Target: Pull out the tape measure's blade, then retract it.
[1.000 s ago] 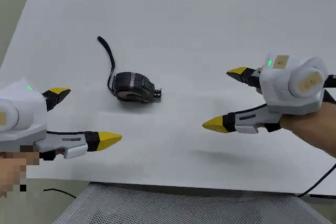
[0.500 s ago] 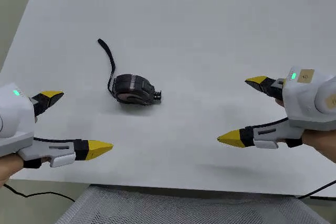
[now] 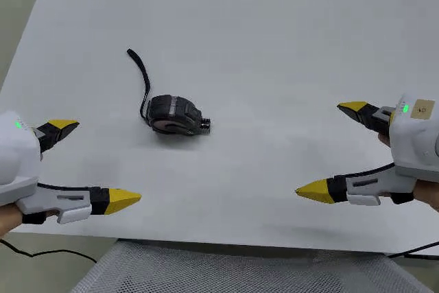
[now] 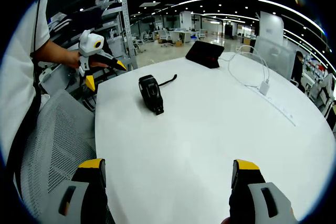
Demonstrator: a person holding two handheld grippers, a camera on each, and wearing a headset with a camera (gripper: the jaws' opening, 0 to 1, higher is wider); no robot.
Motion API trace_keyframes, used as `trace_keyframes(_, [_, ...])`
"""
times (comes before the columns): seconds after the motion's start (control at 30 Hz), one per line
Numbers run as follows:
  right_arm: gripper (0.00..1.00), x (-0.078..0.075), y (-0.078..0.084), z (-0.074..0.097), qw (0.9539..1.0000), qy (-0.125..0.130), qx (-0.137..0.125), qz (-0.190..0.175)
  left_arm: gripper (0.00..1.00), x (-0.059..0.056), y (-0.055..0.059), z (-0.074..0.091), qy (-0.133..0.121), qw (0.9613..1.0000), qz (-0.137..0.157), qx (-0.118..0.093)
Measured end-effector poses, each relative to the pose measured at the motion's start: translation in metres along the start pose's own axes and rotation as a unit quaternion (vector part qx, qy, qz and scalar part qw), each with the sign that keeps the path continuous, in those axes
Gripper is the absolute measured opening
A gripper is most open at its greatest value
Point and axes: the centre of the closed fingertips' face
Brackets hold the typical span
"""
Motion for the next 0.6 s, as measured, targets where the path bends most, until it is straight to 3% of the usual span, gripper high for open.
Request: trace_keyframes(0.6, [0.99,-0.003,0.007,0.018,0.9999,0.012,0.001,-0.006,0.99,0.000,-0.003,0.010,0.006,0.9999,0.007,-0.014])
Point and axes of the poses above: the centre of the closed fingertips' face, and the gripper's own axes: z roughly backward along the fingers, x roughly to its left, y roughly out of its underside, and after that the axes turned 11 degrees about -x, right-handed
